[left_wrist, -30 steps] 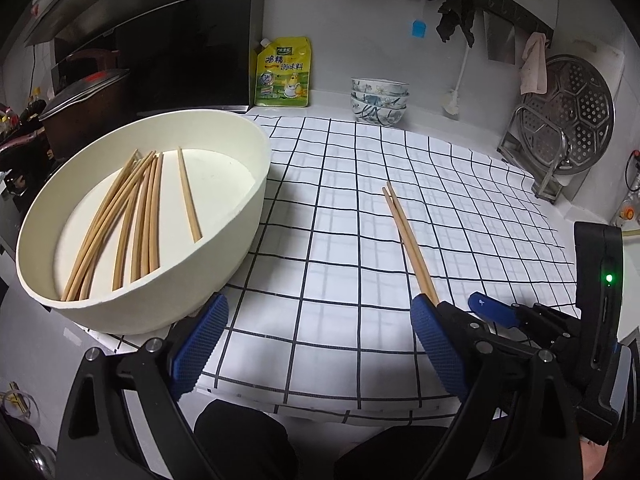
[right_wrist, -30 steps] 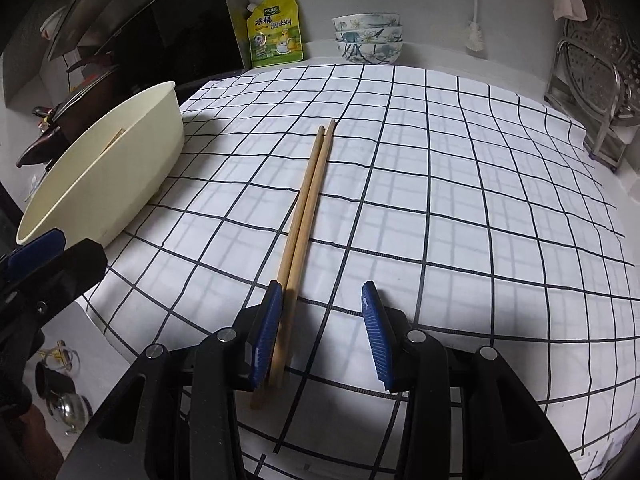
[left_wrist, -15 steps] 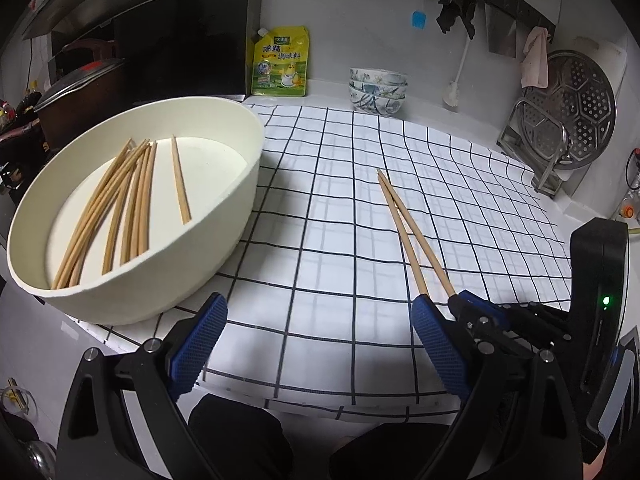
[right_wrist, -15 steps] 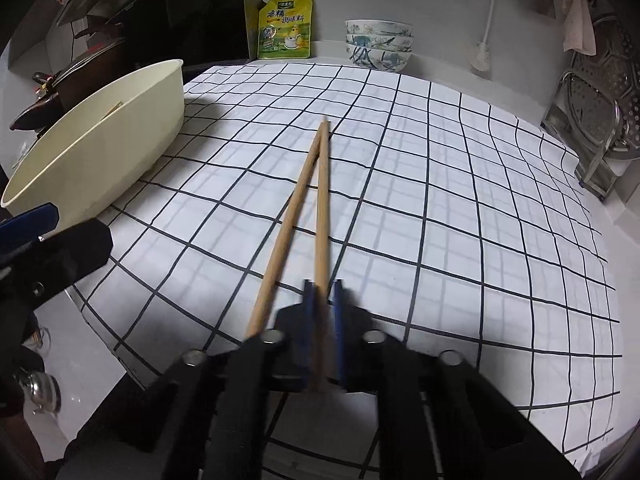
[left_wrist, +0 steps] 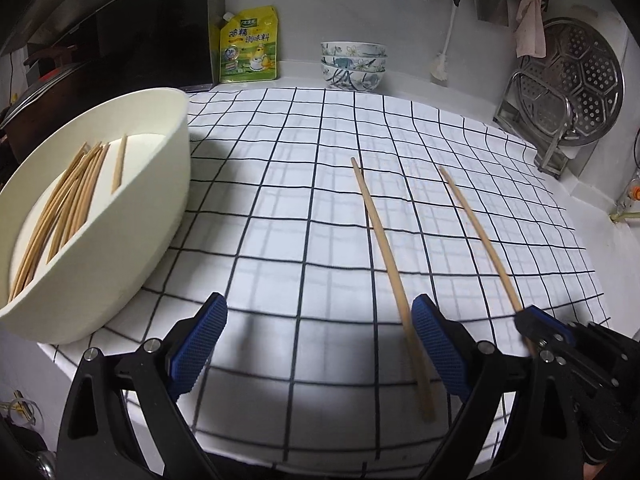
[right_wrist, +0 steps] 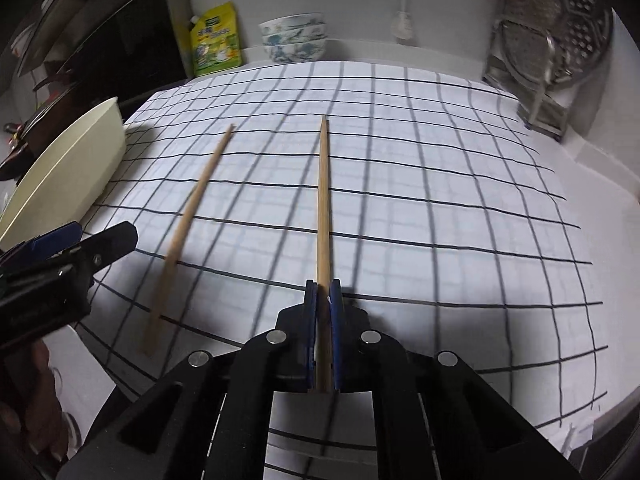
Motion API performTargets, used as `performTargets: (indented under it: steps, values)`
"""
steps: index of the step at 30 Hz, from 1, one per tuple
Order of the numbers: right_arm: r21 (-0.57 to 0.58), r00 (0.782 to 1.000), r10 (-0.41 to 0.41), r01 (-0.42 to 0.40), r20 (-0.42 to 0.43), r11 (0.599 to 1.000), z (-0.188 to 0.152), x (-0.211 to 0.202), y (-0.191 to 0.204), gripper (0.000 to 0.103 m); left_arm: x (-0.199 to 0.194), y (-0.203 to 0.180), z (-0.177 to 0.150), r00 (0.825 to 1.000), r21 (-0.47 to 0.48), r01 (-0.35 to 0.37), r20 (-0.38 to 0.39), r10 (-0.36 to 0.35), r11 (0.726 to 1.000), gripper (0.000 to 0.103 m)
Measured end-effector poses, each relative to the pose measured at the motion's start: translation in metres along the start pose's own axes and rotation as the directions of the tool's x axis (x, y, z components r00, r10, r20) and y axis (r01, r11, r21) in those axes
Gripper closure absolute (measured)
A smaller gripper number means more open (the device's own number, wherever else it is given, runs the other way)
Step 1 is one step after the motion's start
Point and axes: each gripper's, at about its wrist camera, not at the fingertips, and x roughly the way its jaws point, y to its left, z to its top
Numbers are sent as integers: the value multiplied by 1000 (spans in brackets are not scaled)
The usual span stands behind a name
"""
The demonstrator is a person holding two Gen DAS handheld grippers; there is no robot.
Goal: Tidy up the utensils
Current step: 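Carry both held chopsticks up and over the cream basin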
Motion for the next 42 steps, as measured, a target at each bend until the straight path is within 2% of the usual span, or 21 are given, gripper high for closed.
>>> performTargets:
  steps: [8,9,15,17,20,24,25,26,27,28,29,30,32,33,42]
  values:
    - [23,1000,11,-11,4,1000,1,-1,-9,94,17,-9,5,999,18,-29,-18,29,999,11]
    - [29,1000,15,-15,9,999,3,-2,-11,92,18,-10,6,999,18,-33,-17,33,999,11]
    - [18,1000,5,-5,13,1000,22,8,-10,90,27,-12,12,998,7,-47,-40,48,999,11]
    - [2,1000,6,-6,11,1000,26,13,-5,86,30,-13,12,998,0,-49,-47,49,999,11]
    - [-19,1000,-29,29,-3,999,29,23,1,72,37,-16,12,996,15,-57,-64,58,998,11]
    - [-41,999,-45,45,14,998,29,25,3,72,41,-21,11,996,35,-66,-65,68,997,13]
    - [-37,999,-40,40,16,998,29,25,2,72,41,-22,11,996,36,-64,-60,66,997,15]
    - [-34,999,-42,43,19,999,29,25,1,78,40,-23,11,996,40,-61,-55,63,997,21]
    - [-34,999,-49,50,22,998,29,24,0,89,39,-25,11,997,49,-58,-47,60,997,26]
    - [-32,998,-55,55,24,998,29,24,-1,95,37,-26,11,998,57,-51,-41,53,997,39]
    - [-25,998,-54,54,25,998,29,24,-3,97,36,-28,11,998,61,-40,-37,42,997,54]
    - [-21,998,-50,51,27,998,29,24,-3,97,34,-30,11,999,65,-34,-33,36,997,61]
    - [-25,998,-54,55,32,998,28,24,-3,97,33,-35,11,999,78,-20,-31,22,997,90]
    - [-26,998,-55,56,33,998,28,24,-2,97,32,-36,10,999,82,-17,-32,20,996,96]
    - [34,999,16,-17,35,999,27,19,-5,97,21,-26,10,999,57,20,-28,-19,998,96]
